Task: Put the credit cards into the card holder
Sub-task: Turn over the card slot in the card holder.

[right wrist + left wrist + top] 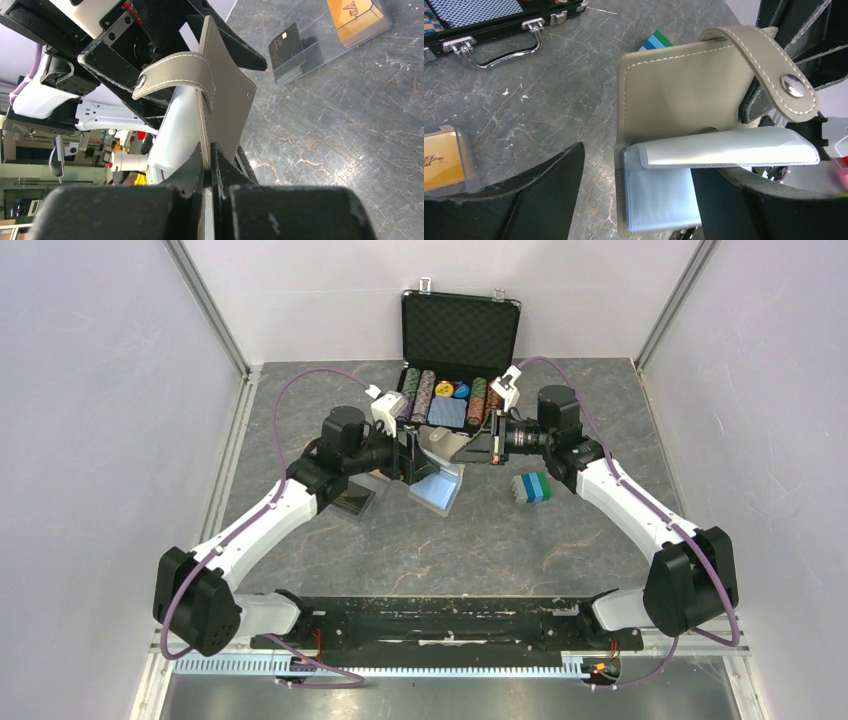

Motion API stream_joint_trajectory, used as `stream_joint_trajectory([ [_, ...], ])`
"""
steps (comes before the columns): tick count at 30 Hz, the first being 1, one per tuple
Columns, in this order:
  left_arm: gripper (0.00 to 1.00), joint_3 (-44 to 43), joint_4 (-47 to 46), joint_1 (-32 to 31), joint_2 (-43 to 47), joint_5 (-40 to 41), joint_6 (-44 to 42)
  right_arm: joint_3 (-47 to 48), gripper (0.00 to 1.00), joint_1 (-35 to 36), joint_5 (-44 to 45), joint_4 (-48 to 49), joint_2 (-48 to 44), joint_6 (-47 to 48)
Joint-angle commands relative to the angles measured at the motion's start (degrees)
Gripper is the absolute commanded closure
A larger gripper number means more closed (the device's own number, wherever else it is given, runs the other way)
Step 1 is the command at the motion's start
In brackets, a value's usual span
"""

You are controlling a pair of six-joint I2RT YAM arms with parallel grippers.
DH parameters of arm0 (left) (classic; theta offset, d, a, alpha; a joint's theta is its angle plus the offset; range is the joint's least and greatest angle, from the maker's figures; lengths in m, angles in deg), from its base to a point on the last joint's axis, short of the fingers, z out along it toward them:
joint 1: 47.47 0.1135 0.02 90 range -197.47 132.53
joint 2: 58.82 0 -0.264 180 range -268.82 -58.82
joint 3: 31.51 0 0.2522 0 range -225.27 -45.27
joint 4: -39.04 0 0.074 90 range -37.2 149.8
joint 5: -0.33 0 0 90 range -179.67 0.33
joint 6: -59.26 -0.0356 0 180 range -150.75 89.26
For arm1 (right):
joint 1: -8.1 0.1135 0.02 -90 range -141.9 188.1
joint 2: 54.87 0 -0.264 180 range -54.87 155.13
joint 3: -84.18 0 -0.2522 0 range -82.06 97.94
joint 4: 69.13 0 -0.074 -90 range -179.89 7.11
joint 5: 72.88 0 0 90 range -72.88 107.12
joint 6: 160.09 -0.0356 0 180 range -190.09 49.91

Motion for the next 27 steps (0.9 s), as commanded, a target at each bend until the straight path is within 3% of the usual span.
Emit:
stream_joint_trajectory([
  [1, 0.16, -0.3, -7.2, 1.6, -0.8, -4.9, -0.6, 1.0, 1.00, -0.1, -2.5, 2.7, -1.1, -0.3],
  [5, 0.16, 2.3, -19.4, 3.4, -2.8, -14.8, 6.0, 0.5, 1.00, 0.0, -3.1, 2.7, -0.8, 0.4],
  [9, 0.18, 2.5, -24.4, 5.5, -5.4, -21.6, 11.1, 0.9, 1.00, -0.1, -4.3, 3.0, 0.1, 1.5],
  [16, 0.28, 3.2, -29.6, 7.3, -6.6, -25.2, 15.3, 2.0, 1.00, -0.1, -7.0, 3.0, 2.5, 2.8],
  [25, 0.80, 4.4, -30.5, 7.3, -6.4, -28.1, 19.4, 0.6, 1.00, -0.1, -6.3, 3.0, 3.4, 3.8],
  [27, 0.90, 4.7, -29.2, 7.3, -5.7, -27.8, 19.0, 0.3, 0.96, -0.1, -6.0, 3.0, 3.3, 3.9],
])
